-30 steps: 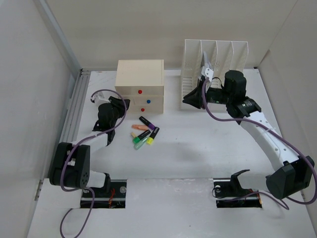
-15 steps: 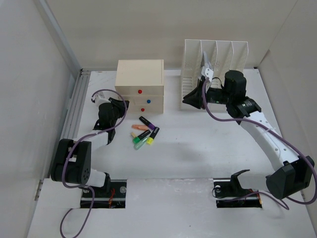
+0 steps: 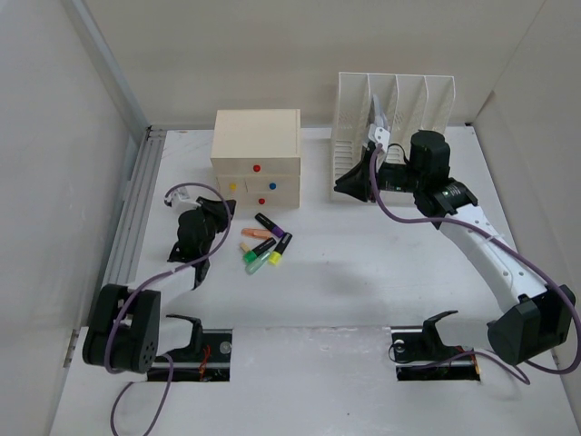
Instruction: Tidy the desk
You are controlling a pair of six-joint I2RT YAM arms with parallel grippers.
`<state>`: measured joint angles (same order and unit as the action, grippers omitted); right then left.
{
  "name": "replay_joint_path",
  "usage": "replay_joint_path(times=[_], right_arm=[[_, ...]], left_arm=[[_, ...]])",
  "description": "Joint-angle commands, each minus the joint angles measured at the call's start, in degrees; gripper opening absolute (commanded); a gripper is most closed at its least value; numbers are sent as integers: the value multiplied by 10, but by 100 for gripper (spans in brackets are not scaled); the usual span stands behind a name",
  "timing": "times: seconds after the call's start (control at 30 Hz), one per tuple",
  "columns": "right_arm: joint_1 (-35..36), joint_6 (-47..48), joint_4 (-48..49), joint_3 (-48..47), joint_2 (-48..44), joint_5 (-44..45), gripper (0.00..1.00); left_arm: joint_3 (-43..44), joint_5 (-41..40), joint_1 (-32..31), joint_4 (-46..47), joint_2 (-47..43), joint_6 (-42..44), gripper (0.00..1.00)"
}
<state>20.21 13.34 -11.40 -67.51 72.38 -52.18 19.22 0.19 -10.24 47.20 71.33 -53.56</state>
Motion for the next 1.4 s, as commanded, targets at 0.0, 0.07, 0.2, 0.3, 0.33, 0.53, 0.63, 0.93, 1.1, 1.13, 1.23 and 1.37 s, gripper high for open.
replay_joint_path(times=[0.0,0.07,0.2,0.3,0.33,0.53,0.63,0.93,1.1,1.13,1.23,1.37], right_arm=[[-4,8,31,-1,-6,-20,25],[-4,8,31,-1,-6,-26,25],[-4,8,31,-1,-6,-26,25],[-4,8,31,-1,-6,-31,25],[-4,8,31,-1,-6,-31,25],[-4,8,31,4,-6,-31,25],[-4,8,31,4,-6,-31,25],[-4,8,31,4,-6,-31,25],[-4,8,31,4,-6,-31,25],[-4,8,31,4,-6,-31,25],[-4,8,31,4,-6,-31,25],[-4,13,31,4,-1,-31,25]], left_arm=[[-31,-17,-8,27,-52,-8,9],[-54,-22,-14,27,-80,-14,9],[-54,-33,-14,10,-95,0,11],[-30,-40,-14,3,-87,7,36],[-24,-40,-14,3,-80,13,42],[45,-36,-14,8,5,19,55],[65,-30,-14,13,35,19,55],[106,-36,-9,13,75,36,42],[118,-41,-9,2,86,46,29],[118,-41,-9,2,86,46,28],[118,-47,-4,2,91,51,23],[118,-47,-4,2,96,51,13]])
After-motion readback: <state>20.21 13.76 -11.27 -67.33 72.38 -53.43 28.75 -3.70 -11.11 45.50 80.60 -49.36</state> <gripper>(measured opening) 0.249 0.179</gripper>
